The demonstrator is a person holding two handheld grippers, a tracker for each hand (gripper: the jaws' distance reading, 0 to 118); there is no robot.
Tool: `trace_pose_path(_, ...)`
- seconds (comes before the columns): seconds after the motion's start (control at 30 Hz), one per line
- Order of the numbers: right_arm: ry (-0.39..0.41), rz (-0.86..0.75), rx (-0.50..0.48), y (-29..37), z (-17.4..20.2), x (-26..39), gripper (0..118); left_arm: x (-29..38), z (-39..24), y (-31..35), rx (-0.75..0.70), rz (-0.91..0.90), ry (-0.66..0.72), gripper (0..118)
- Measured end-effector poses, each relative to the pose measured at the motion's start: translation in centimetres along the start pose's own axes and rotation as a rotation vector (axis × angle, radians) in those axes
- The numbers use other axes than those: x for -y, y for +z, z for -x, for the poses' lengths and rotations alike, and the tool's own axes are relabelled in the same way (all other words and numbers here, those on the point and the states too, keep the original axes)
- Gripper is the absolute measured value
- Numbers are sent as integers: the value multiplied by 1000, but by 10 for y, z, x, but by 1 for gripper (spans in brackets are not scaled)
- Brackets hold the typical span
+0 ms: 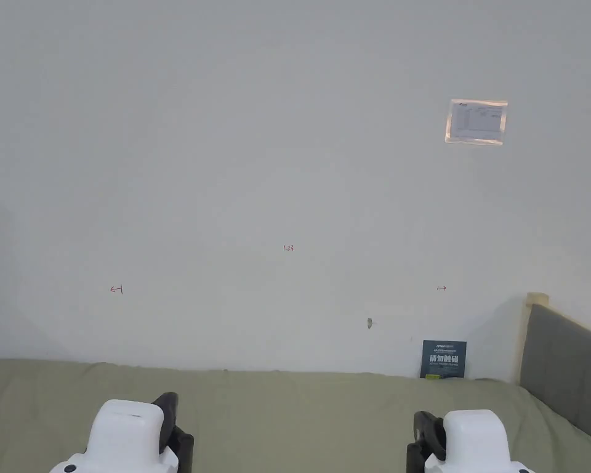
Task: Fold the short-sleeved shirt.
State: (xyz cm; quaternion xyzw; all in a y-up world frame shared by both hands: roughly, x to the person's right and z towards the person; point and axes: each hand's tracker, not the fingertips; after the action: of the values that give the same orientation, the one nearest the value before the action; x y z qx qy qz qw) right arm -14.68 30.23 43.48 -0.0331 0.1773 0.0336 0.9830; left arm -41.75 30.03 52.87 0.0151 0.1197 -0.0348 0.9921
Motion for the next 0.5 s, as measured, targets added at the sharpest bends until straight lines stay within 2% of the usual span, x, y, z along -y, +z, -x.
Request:
trace_pose_path(0.13, 26, 4, 2, -4, 2, 4, 0, 1, 5, 3, -27, 0, -1, 0)
trace_pose_path(0.23, 22, 10, -82, -24, 15, 17, 0, 2, 24, 14, -92, 8, -4, 0)
trace_pose_path(0.27, 28, 6, -119, -29, 25, 18, 0, 2, 33, 19, -118, 9, -3, 0)
trace_pose_path(0.3, 83, -47, -141, -16, 52, 4, 0, 3, 43, 26, -156, 13, -7, 0)
trace_pose_path(0.4, 80, -50, -275, -9, 110, 3, 0, 5, 78, 50, -265, 25, -32, 0)
trace_pose_path(0.43, 53, -36, -314, -16, 119, 2, 0, 5, 88, 58, -303, 31, -37, 0)
trace_pose_path(0.5, 56, -45, -373, -13, 145, 4, 0, 6, 111, 74, -362, 52, -48, 0)
